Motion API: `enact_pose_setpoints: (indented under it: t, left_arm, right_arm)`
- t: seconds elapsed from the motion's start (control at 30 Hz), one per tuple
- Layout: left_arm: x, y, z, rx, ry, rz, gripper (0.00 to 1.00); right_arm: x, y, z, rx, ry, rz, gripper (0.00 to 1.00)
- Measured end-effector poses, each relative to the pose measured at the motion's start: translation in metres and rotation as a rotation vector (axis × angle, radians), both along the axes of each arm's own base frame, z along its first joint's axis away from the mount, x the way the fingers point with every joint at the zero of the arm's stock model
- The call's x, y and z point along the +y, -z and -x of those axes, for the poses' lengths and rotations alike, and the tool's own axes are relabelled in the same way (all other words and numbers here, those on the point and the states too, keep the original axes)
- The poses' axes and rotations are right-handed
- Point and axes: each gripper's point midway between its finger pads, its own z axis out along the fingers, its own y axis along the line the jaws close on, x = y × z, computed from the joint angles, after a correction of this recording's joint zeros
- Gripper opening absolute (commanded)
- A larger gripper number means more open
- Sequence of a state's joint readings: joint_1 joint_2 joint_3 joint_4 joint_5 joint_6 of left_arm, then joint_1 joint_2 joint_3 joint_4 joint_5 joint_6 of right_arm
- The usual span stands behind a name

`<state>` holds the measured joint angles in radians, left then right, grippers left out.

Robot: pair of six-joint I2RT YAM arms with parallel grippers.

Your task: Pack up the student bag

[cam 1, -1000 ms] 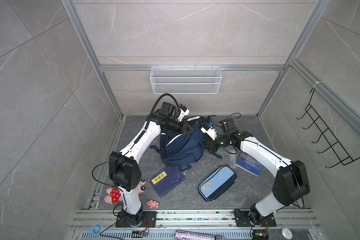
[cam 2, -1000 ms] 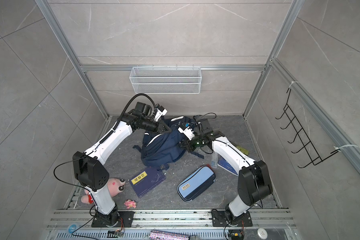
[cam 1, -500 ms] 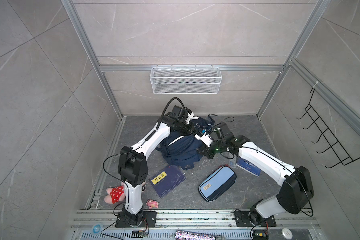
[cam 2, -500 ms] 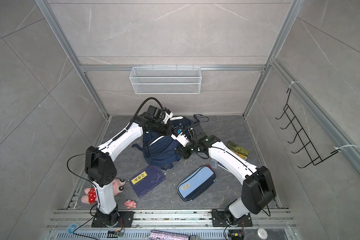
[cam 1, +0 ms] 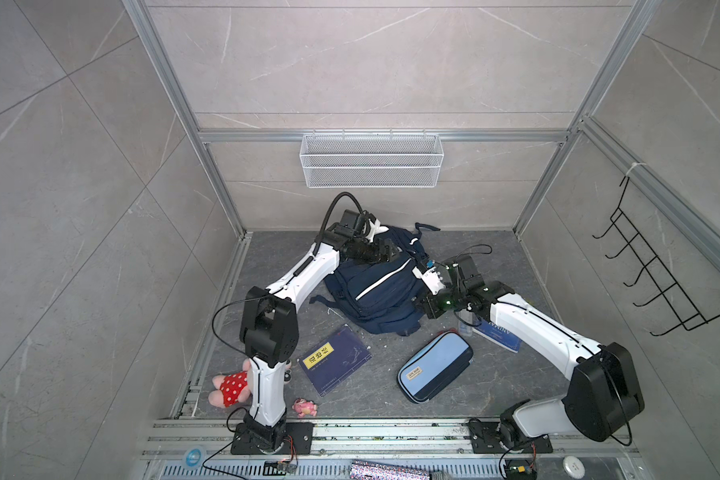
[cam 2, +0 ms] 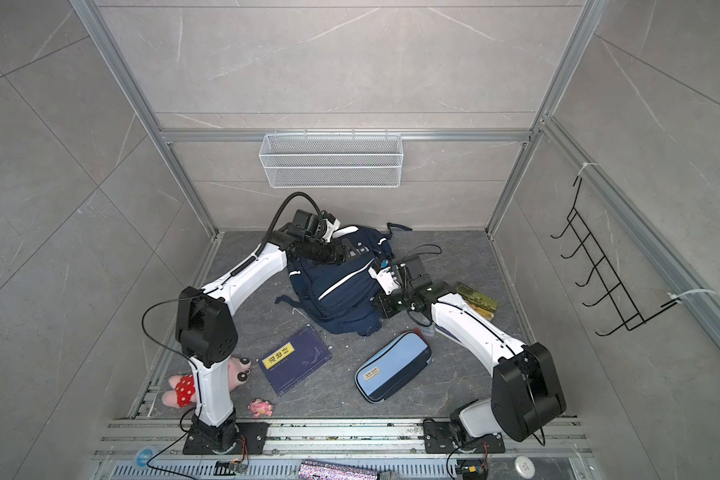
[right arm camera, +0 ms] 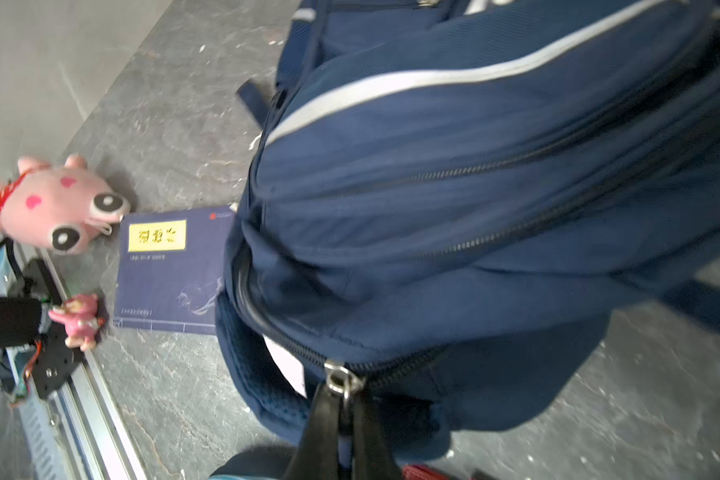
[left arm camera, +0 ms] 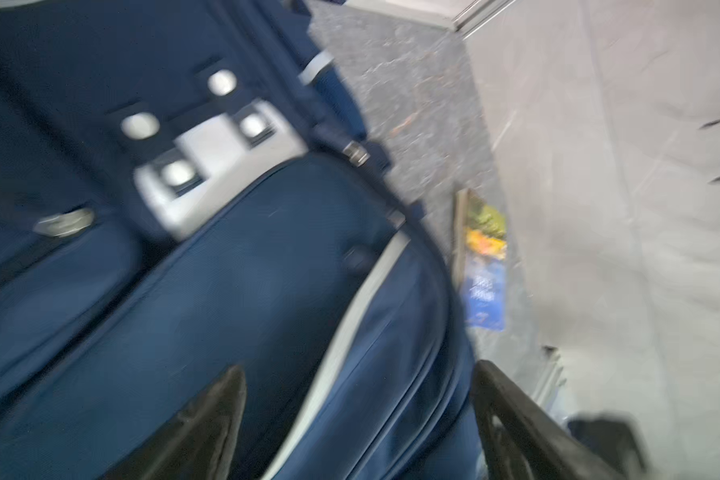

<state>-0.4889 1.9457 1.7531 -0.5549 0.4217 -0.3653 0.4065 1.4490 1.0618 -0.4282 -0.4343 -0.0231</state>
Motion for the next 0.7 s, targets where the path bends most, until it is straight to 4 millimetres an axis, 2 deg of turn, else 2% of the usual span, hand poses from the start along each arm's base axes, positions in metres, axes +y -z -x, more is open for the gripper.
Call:
enact_pose_setpoints:
  t: [0.1, 0.27, 0.47, 0.63, 0.7]
  left_arm:
    - [0.017, 0.014, 0.019, -0.022, 0.062, -0.112, 0.88]
    - [0.009, 0.033, 0.044, -0.091, 0.255, -0.291, 0.88]
    - [-0.032, 0.044, 0.045, -0.182, 0.419, -0.381, 0.88]
    - [-0.043, 0.081, 0.047, -0.176, 0.441, -0.498, 0.86]
    - [-0.041, 0.1, 0.042, -0.167, 0.431, -0.552, 0.8]
  right_arm:
    - [-0.008, 0.003, -0.012, 0.017, 0.042, -0.029, 0.0]
    - [-0.013, 0.014, -0.019, 0.05, 0.061, -0.035, 0.0]
    - [-0.018, 0.02, -0.022, 0.064, 0.078, -0.022, 0.0]
    - [-0.025, 0.023, -0.028, 0.053, 0.108, 0.015, 0.0]
    - [-0.028, 0.025, -0.029, 0.051, 0.117, 0.031, 0.0]
